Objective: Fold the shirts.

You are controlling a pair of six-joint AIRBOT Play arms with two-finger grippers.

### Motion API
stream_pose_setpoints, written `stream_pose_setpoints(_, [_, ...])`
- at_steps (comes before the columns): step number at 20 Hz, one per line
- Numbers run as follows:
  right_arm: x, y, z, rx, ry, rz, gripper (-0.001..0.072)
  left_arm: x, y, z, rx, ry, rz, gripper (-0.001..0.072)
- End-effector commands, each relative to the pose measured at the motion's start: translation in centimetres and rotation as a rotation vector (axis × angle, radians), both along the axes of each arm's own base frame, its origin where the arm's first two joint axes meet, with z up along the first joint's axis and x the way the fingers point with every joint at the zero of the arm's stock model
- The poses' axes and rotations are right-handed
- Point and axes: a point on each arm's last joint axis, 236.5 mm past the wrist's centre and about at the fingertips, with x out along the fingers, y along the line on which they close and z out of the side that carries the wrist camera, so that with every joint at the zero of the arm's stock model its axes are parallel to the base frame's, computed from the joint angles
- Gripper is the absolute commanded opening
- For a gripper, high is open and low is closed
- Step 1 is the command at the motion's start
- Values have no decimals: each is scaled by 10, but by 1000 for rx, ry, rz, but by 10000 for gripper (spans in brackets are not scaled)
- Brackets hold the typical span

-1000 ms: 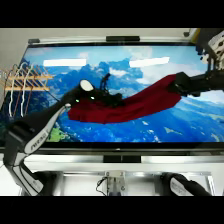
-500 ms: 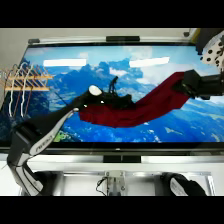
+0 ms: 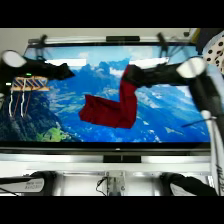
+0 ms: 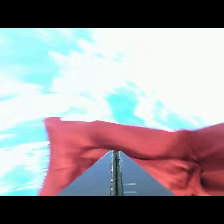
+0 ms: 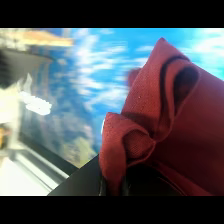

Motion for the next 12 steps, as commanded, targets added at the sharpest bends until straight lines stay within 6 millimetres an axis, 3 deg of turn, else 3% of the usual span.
stream_pose_setpoints(1, [13, 100, -48, 119, 22, 2, 73, -18, 97, 31, 70, -13, 166, 31])
stream_pose_setpoints(3, [15, 131, -93, 122, 76, -27, 74, -28, 112, 28, 74, 19, 179, 31])
stream_pose_setpoints(5, [11, 153, -132, 151, 180, -52, 95, -31, 110, 22, 78, 37, 163, 32])
stream_pose_setpoints(6, [6, 163, -148, 175, 241, -55, 294, -32, 106, 19, 79, 44, 153, 32])
stream_pose_setpoints(7, [1, 170, -157, 191, 265, -36, 579, -34, 100, 14, 82, 50, 134, 32])
stream_pose_setpoints(9, [-6, 170, -154, 197, 247, 39, 603, -36, 91, 4, 84, 65, 111, 32])
stream_pose_setpoints(10, [-5, 160, -149, 185, 242, 64, 602, -37, 88, -1, 84, 73, 104, 32])
stream_pose_setpoints(12, [4, 121, -135, 138, 223, 100, 602, -39, 87, -8, 84, 88, 99, 32])
